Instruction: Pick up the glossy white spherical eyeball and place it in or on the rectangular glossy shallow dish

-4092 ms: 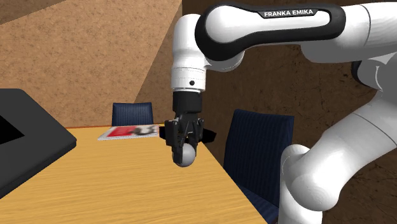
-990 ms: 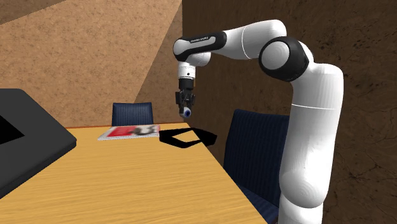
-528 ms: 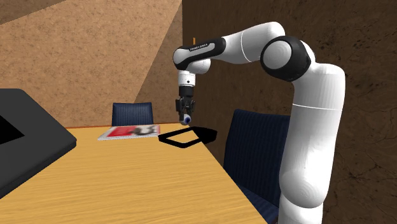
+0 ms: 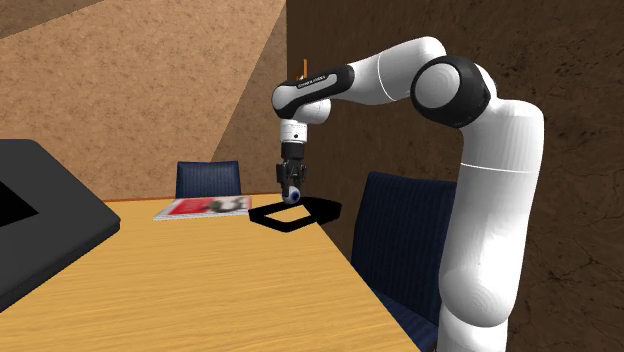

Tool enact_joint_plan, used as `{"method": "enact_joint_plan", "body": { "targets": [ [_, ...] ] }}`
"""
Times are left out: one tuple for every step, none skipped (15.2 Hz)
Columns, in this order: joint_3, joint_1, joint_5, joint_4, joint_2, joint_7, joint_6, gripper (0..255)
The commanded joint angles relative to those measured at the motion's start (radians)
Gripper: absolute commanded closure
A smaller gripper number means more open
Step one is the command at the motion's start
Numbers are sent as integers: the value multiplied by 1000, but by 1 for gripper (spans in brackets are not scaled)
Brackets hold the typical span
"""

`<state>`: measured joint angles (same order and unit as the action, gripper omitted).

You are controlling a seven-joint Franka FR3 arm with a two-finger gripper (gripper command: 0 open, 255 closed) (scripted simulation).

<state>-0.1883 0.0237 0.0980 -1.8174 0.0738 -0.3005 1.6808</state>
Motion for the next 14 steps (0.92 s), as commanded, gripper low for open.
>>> {"method": "enact_joint_plan", "body": {
  "targets": [
    [0, 0, 0, 0, 0, 0, 1, 255],
    [0, 0, 0, 0, 0, 0, 1, 255],
    [0, 0, 0, 0, 0, 0, 1, 255],
    [0, 0, 0, 0, 0, 0, 1, 0],
    [0, 0, 0, 0, 0, 0, 1, 0],
    [0, 0, 0, 0, 0, 0, 1, 0],
    [0, 0, 0, 0, 0, 0, 1, 0],
    [0, 0, 0, 0, 0, 0, 1, 0],
    [0, 0, 0, 0, 0, 0, 1, 0],
    [-2, 1, 0, 39, -5, 0, -34, 0],
    [-4, 3, 1, 79, -11, 0, -68, 0],
    [-6, 5, 2, 122, -19, -1, -104, 0],
    [-8, 6, 3, 158, -27, -2, -132, 0],
    [-8, 6, 3, 158, -27, -2, -132, 0]
  ]
}}
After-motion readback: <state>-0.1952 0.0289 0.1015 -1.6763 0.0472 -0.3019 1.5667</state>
